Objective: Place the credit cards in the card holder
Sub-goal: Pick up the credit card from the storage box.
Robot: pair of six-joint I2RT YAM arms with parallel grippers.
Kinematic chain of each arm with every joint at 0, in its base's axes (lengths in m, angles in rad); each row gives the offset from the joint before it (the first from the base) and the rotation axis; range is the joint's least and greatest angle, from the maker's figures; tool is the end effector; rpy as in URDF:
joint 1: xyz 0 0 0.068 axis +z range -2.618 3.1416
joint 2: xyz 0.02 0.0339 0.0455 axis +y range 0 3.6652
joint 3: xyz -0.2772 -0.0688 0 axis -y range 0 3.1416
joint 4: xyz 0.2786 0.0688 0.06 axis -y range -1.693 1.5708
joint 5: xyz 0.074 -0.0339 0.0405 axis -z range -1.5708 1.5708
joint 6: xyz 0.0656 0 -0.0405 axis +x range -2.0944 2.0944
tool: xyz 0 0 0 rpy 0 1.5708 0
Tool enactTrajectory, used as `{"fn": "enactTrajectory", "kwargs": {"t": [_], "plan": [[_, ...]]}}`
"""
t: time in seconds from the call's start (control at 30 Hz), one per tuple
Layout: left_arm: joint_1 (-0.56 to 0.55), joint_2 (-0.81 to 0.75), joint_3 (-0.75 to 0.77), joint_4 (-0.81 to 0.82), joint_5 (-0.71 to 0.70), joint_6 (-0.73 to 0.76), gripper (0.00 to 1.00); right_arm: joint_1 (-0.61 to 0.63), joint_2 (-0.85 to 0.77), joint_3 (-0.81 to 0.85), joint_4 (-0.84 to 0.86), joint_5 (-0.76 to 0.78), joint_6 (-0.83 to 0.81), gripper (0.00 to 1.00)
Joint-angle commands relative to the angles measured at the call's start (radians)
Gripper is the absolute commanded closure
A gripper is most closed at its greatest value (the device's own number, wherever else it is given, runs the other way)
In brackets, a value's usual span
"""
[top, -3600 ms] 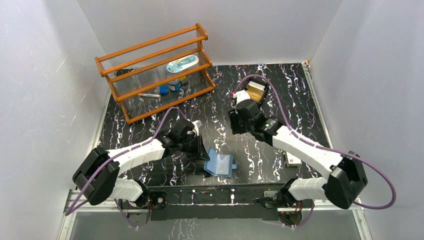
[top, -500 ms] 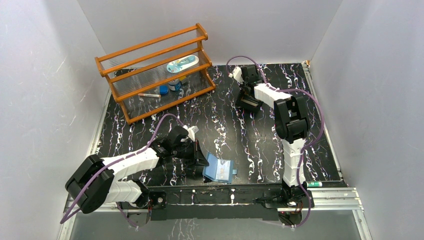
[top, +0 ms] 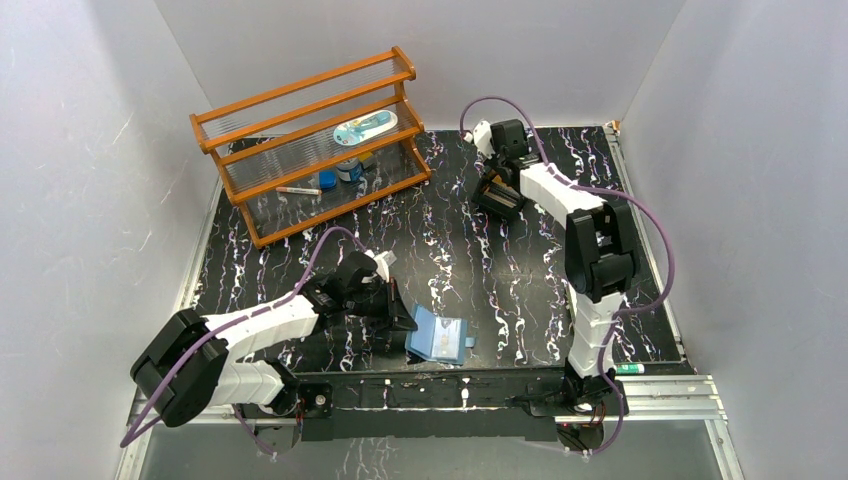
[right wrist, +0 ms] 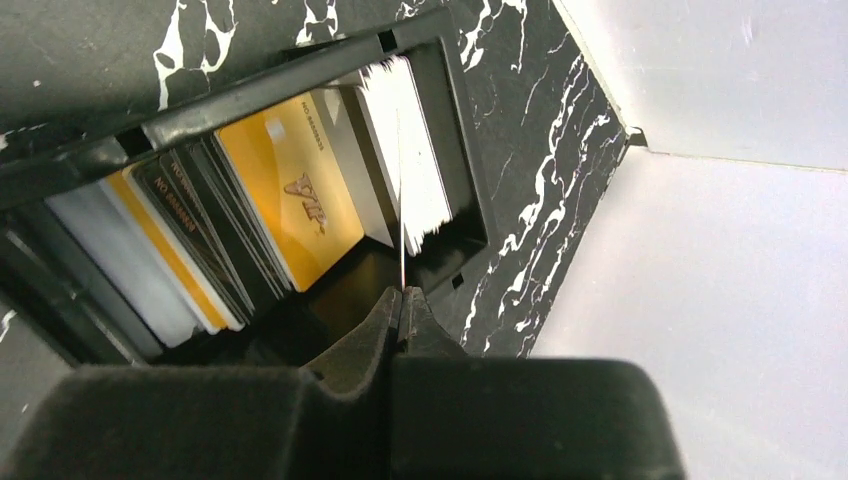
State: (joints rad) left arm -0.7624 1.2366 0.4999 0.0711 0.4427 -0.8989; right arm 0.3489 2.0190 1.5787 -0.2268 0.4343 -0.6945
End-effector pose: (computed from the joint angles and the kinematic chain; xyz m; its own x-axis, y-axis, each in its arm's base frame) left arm 0.1835 -0.2141 0.1503 -0.9571 -0.0638 -0.2826 0.1906 0.5957 -0.7803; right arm 0.5006 0.1527 0.2163 -0.4471 -0.7805 -0.4370 -0.3717 0.6065 -0.7028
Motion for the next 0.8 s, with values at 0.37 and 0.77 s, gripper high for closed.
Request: {"fn": "enactTrajectory", "kwargs": {"t": [0.37, 0.77], "plan": [[-0.003, -0.004, 0.057, 0.057, -0.126, -0.087, 1.0, 0.064, -0.269, 0.067, -0.328, -0.17, 0.547, 1.0], [0.0, 0.06, 0.057, 0.085, -0.16, -0.075, 0.92, 0.236, -0.666, -0.342, -0.247, -0.567, 1.216, 1.0]]}}
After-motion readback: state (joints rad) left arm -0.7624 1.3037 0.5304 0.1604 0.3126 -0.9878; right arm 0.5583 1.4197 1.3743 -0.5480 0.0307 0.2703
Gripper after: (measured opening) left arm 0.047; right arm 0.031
